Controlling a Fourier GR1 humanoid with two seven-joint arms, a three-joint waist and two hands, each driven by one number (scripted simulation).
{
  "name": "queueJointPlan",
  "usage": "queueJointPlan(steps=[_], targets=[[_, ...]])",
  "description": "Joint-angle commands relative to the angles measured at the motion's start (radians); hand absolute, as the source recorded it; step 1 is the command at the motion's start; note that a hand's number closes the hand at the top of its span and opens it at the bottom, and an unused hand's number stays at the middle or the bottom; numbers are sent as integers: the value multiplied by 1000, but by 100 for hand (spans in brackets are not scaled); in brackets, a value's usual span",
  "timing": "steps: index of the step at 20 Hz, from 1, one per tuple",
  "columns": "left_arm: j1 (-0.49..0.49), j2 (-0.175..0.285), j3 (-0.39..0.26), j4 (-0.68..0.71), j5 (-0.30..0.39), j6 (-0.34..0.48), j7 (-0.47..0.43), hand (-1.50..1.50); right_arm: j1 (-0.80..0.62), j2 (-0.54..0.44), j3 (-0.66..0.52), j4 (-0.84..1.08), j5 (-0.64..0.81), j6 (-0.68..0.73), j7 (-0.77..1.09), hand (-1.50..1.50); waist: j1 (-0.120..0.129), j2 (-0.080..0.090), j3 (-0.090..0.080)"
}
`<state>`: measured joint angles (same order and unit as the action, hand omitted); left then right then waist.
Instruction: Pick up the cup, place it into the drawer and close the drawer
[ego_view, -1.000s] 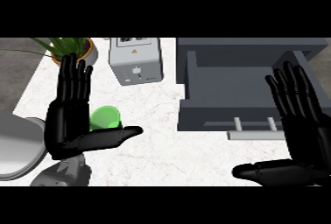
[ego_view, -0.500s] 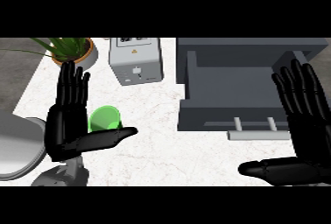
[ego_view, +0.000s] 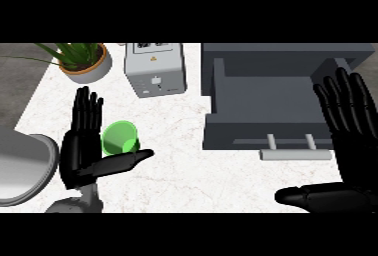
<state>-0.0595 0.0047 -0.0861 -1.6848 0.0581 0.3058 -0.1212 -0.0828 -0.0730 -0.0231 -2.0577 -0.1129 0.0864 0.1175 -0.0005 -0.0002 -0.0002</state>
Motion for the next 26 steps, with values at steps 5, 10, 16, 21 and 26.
queueJointPlan(steps=[5, 10, 16, 21, 26], targets=[[55, -4, -10, 92, 6, 33, -77, -150, -45, -6, -12, 23, -3, 2, 19, -150, 2, 0, 0], [24, -4, 64, 220, 1, -14, -158, -150, 9, -25, -59, 11, -57, 42, -9, -150, -2, 0, 0], [11, 7, 122, 359, 59, -91, -258, -150, -80, -40, -63, 10, -55, 26, 57, -150, 0, 0, 0], [-36, 45, 186, 503, 113, -169, -339, -150, -25, -22, -30, -12, -41, 29, 62, -150, -2, 0, 0], [-91, 52, 220, 602, 123, -163, -402, -150, 79, -27, -46, -21, -65, 93, -36, -150, -4, 0, 0]])
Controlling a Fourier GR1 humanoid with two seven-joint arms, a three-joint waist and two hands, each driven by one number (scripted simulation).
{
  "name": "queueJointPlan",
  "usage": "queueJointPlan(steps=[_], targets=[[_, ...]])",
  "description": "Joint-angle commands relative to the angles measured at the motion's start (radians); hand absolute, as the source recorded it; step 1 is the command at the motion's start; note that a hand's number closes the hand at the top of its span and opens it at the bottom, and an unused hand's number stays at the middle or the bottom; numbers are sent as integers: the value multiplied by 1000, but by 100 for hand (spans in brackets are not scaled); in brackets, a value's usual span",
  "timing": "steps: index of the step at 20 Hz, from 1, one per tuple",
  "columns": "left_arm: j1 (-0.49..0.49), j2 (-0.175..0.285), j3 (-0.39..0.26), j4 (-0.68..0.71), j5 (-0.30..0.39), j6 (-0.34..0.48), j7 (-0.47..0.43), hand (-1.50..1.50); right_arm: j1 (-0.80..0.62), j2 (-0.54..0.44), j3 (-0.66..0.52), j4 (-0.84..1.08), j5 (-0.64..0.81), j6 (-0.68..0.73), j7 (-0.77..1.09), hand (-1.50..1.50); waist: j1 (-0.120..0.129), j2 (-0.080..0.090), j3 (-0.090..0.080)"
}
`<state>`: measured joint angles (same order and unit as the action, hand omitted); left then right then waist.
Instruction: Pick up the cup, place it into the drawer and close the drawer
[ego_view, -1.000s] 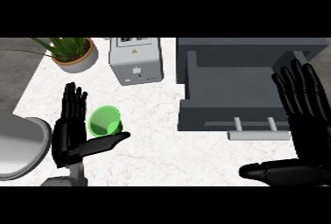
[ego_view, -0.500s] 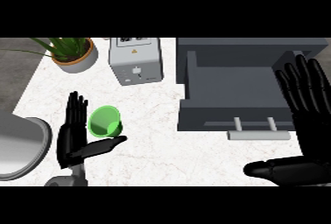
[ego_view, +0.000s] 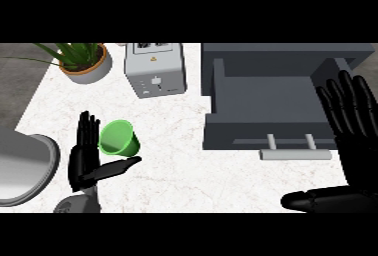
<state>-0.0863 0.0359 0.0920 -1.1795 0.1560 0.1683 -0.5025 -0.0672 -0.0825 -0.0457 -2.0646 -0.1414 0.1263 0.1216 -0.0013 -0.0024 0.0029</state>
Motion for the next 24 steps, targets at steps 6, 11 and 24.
queueJointPlan(steps=[6, 11, 24], targets=[[-53, 1, 52, 215, 27, -40, -139, -150, -7, 5, 10, 32, 13, 11, -14, -150, 0, 3, -3], [-105, 33, 104, 411, 25, -63, -265, -150, 0, 10, 18, -71, -8, -15, 80, -150, -3, 3, -3], [-232, 37, 111, 523, 63, -123, -282, -150, -41, 0, -6, -8, -12, 1, 49, -150, -1, 2, -3]])
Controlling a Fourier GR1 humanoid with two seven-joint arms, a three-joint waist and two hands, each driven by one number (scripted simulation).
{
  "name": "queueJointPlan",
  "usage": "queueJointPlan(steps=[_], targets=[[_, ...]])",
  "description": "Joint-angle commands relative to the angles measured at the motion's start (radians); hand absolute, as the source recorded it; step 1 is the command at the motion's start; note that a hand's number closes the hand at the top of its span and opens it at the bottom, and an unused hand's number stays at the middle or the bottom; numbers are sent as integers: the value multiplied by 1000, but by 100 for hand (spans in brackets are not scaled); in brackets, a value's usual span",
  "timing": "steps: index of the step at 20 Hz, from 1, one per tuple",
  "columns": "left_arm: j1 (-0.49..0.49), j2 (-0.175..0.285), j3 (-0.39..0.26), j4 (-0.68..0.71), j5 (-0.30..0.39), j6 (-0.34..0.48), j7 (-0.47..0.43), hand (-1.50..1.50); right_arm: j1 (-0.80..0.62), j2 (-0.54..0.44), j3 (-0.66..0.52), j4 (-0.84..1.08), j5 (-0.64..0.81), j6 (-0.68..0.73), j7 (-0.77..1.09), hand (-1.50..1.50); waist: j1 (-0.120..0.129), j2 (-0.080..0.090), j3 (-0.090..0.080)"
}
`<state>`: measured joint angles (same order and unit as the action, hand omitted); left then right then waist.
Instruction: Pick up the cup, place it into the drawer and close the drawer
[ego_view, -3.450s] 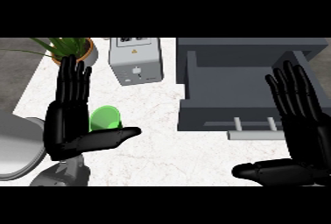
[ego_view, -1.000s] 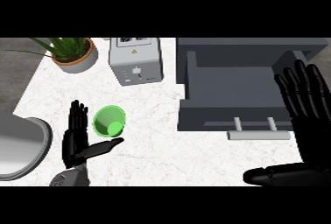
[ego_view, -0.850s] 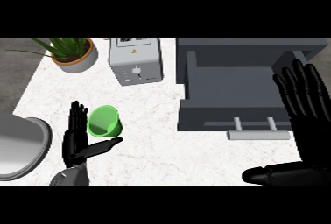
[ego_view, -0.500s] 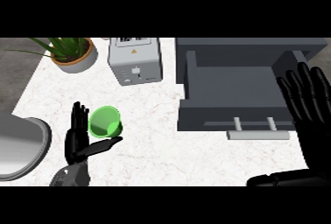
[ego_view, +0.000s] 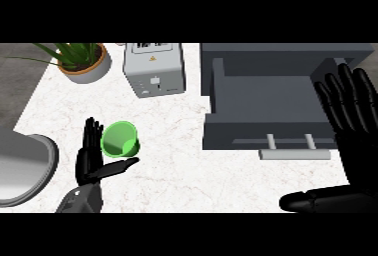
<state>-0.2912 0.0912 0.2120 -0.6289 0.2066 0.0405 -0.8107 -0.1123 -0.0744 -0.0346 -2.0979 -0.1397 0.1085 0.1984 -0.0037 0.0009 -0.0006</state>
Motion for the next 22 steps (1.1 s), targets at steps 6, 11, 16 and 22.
queueJointPlan(steps=[6, 11, 16, 22], targets=[[-25, -23, 6, -10, 49, -19, 12, -150, -40, -4, -10, 19, -9, -1, 4, -150, 3, -1, 0], [-91, -8, 31, 158, 62, -117, -65, -150, -41, -10, 5, -15, 2, -14, 60, -150, 0, 0, 0], [-111, 27, 31, 237, 67, -278, -102, -150, -8, 1, -10, 30, 2, 1, -12, -150, -2, 1, 0], [-183, 34, 54, 343, 67, -337, -204, 150, 15, 5, 1, -7, -7, 8, -6, -150, -9, 3, -1]])
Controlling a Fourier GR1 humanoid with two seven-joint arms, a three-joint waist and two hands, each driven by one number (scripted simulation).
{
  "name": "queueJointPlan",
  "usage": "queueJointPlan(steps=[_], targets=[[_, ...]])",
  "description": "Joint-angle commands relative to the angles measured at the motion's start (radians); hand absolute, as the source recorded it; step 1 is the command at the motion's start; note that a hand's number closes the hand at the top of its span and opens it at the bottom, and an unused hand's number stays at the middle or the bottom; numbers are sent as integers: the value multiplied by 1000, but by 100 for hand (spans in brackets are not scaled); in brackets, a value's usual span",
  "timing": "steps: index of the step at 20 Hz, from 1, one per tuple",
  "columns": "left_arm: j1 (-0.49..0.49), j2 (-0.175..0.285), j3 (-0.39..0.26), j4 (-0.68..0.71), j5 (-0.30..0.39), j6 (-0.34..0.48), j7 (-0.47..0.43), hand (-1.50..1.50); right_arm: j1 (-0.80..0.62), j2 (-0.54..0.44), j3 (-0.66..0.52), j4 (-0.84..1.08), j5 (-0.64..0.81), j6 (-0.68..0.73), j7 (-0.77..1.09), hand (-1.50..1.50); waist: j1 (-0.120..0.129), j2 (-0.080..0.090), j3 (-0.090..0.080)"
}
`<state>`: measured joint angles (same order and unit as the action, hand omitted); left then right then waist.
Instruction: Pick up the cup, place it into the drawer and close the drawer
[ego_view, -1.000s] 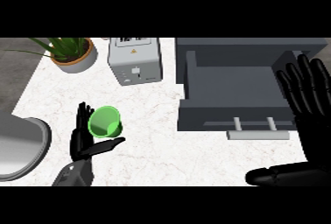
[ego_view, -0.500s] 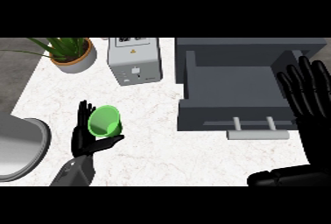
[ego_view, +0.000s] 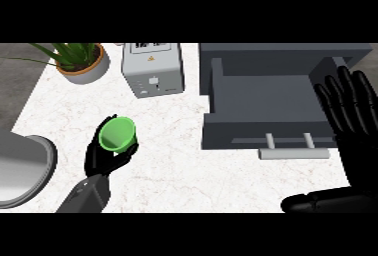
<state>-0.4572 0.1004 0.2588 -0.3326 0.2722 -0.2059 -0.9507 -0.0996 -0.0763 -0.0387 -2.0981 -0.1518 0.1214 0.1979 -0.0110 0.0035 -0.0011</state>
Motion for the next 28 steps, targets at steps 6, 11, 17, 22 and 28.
queueJointPlan(steps=[6, 11, 17, 22, 28], targets=[[-42, -13, -5, 23, -24, 7, -142, 150, 63, 22, 37, -52, 31, 7, -37, -150, -4, 1, 0], [-10, 4, -6, -37, -24, 10, -157, 150, 3, -47, -82, -33, -69, 27, 26, -150, 2, -1, 0], [111, 44, -47, -180, -29, -50, -128, 150, -43, -39, -66, 30, -39, 13, 19, -150, 16, -5, 1], [81, 27, -60, -289, -2, -79, -88, 150, 19, -50, -61, -32, -54, 37, 32, -150, 9, -7, 1], [121, 28, -162, -585, -10, -49, 139, 150, 6, -16, -31, 33, -4, 16, -19, -150, 20, -9, 3]])
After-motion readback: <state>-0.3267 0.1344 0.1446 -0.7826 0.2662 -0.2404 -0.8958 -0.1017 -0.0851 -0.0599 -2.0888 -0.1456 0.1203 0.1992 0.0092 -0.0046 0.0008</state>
